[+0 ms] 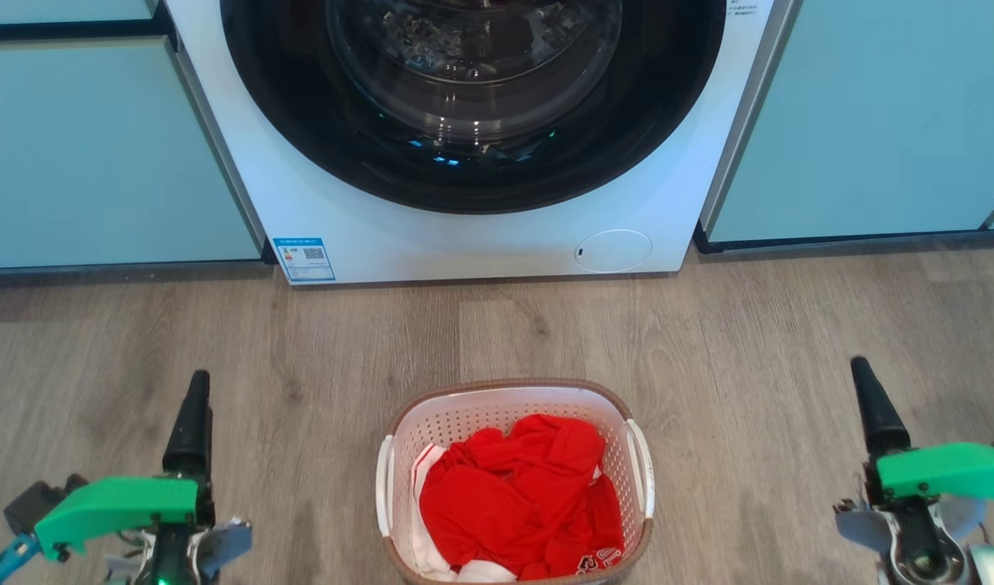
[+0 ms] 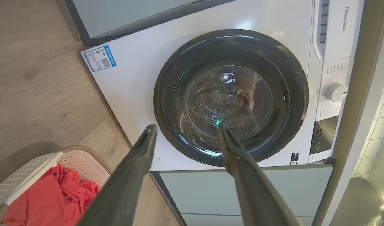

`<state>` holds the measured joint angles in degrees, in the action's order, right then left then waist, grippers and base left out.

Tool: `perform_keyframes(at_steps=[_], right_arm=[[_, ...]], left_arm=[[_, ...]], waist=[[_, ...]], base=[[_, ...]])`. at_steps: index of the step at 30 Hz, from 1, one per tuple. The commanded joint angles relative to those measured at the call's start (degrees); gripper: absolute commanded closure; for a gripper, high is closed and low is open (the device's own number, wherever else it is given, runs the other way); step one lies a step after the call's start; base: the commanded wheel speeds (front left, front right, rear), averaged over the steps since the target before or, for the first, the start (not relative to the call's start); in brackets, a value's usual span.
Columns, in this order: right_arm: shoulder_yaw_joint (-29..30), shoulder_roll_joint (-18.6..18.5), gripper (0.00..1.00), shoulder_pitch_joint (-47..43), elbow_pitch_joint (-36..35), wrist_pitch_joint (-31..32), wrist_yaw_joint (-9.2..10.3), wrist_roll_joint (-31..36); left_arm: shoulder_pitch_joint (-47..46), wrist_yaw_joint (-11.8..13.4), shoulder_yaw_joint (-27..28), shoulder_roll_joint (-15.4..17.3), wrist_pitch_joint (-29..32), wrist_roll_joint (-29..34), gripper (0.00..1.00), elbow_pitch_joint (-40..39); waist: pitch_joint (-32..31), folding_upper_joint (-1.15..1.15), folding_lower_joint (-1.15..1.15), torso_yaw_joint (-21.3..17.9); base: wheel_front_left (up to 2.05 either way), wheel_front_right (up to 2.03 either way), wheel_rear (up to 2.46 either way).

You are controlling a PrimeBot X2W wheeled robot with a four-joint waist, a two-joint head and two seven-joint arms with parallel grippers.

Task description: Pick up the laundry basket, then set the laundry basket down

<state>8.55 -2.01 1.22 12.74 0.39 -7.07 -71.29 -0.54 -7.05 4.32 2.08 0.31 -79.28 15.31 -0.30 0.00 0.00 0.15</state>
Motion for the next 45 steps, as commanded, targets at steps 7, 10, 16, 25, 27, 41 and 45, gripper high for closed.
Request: perform_keyframes(at_steps=[7,10,16,25,27,41,45], right_arm=[[-2.2,-0.5,0.00,4.5,-5.0,-1.7,-0.15,9.3],[-2.5,-0.5,0.00,5.0,-6.3,-2.2,-0.16,12.7],[-3.7,-0.5,0.00,5.8,-8.9,-3.2,-0.18,19.3],[-7.2,-1.7,0.00,7.4,-12.8,-4.9,-0.22,29.8],[-7.6,-1.7,0.00,7.5,-13.3,-5.2,-0.22,31.6],[-11.8,-3.4,0.00,7.8,-14.7,-7.4,-0.26,44.6],[-12.2,-3.3,0.00,7.6,-14.4,-8.1,-0.28,47.4]], left_arm=[[-4.0,-0.1,1.1,0.6,-1.7,5.2,0.00,-4.5],[-4.3,0.5,1.2,0.6,-2.2,7.5,0.00,-6.0],[-4.6,2.6,0.1,0.6,-3.2,14.1,0.00,-9.8],[-5.5,9.0,-4.1,0.6,-4.8,24.9,0.00,-14.5],[-5.7,10.2,-4.9,0.7,-5.2,27.4,0.00,-15.3],[-6.8,18.1,-14.3,1.3,-7.4,46.2,0.00,-15.4],[-7.6,20.9,-18.5,3.1,-8.0,50.5,0.00,-14.1]], waist=[[-0.2,0.00,0.00,0.2],[-0.2,0.00,0.00,0.3],[-0.1,0.00,0.00,0.6],[0.2,0.00,0.00,1.2],[0.2,0.00,0.00,1.3],[-0.1,0.00,0.00,1.8],[-0.4,0.00,0.00,1.8]], base=[[0.00,0.00,0.00],[0.00,0.00,0.00],[0.00,0.00,0.00],[0.00,0.00,0.00],[0.00,0.00,0.00],[0.00,0.00,0.00],[0.00,0.00,0.00]])
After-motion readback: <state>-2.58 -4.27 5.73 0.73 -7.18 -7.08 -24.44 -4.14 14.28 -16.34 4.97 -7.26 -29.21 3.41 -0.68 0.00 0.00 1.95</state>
